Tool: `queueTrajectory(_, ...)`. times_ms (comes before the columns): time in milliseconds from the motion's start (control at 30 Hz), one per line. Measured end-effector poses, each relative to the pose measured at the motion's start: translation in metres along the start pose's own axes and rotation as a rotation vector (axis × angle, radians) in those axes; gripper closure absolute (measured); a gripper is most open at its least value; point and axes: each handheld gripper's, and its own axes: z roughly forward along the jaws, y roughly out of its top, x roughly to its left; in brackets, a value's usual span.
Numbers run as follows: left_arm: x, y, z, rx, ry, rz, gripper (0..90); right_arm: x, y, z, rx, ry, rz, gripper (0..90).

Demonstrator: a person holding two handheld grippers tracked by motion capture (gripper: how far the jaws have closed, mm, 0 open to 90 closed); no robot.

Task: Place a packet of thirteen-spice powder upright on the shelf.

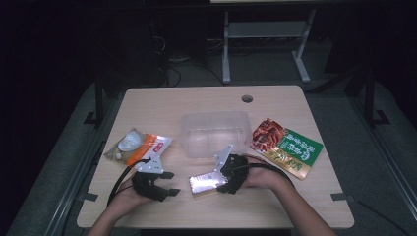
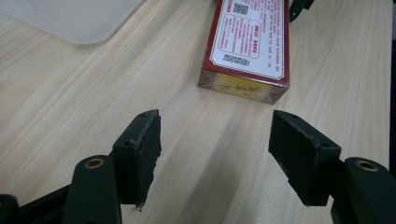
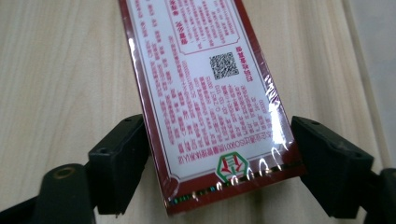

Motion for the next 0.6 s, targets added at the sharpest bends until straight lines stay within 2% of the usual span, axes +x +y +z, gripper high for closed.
queueTrajectory(200, 0.0012, 0.0, -0.0008, 0.0, 0.0, 0.0, 34.0, 0.0024, -0.0013, -0.0022, 0.002, 0.022, 0.0, 29.9)
queueTrajectory(367, 0.0014, -0.0004, -0.0009, -0.003, 0.0, 0.001, 33.9, 0.0041, -0.0022, -0.003, 0.004, 0.026, 0.015, 31.5)
queueTrajectory(600, 0.0, -0.0001, -0.0001, -0.006, -0.01, 0.028, 30.7, 0.0077, -0.0043, -0.0037, -0.009, 0.016, 0.036, 32.1)
